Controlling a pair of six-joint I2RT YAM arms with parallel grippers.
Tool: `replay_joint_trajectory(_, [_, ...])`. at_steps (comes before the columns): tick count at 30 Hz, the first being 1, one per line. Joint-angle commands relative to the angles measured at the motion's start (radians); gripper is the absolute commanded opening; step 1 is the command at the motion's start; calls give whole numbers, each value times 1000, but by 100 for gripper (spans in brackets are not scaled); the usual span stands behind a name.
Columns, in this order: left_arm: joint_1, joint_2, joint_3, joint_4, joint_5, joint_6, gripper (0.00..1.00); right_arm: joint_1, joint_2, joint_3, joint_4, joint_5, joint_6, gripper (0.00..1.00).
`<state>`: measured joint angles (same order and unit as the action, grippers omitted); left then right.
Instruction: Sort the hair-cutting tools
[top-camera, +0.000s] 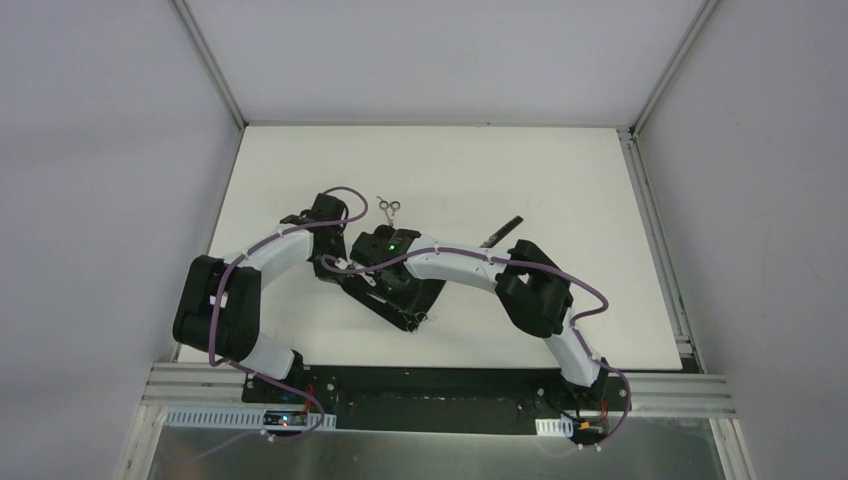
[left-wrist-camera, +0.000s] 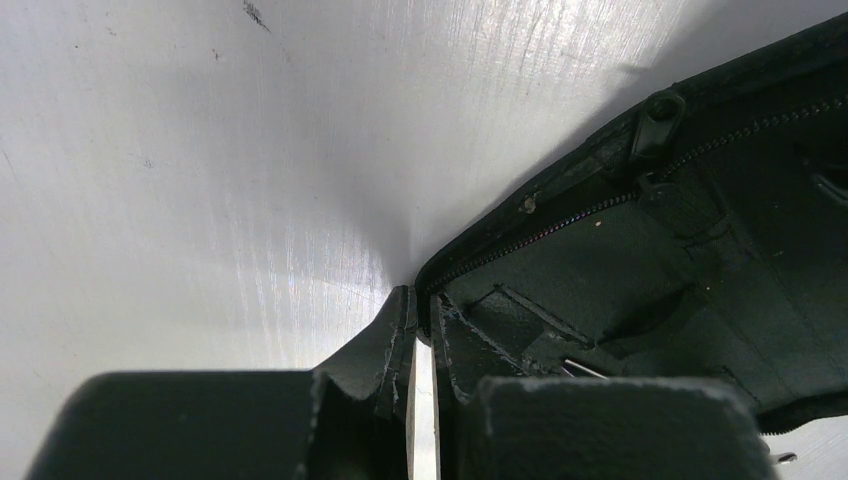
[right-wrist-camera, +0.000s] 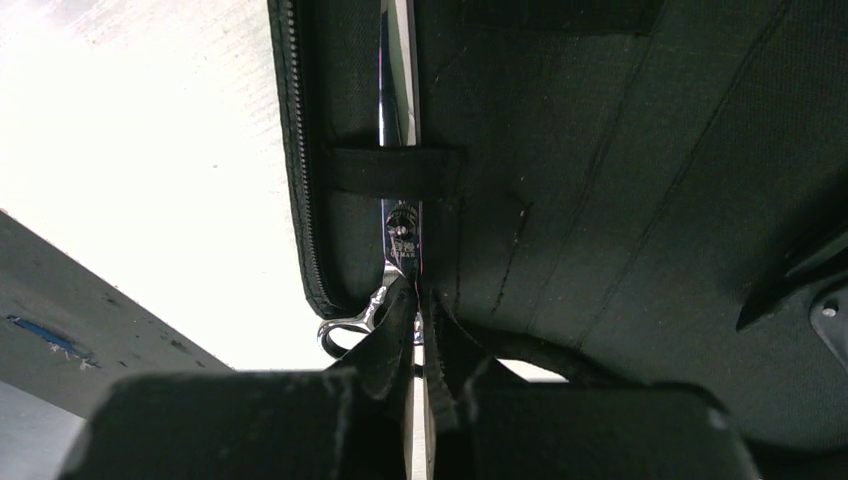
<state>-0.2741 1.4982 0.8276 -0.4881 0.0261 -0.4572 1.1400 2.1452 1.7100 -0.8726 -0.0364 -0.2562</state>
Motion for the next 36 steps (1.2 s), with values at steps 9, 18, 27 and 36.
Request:
replay_joint_trajectory(9, [-31,22,-5,-4,72,-1,6,9,24,50,98,54,-1,0])
replay_joint_trajectory(18, [-42,11,-16,5,108,-28,5,12,54,71,131,58,6,0])
replay_joint_trajectory(27, [-68,-18,-67,47,172,-82,5,12,57,76,241,90,43,0])
replay_joint_trajectory(36, [-115,-38,-73,63,196,-112,4,16,70,106,317,107,66,0])
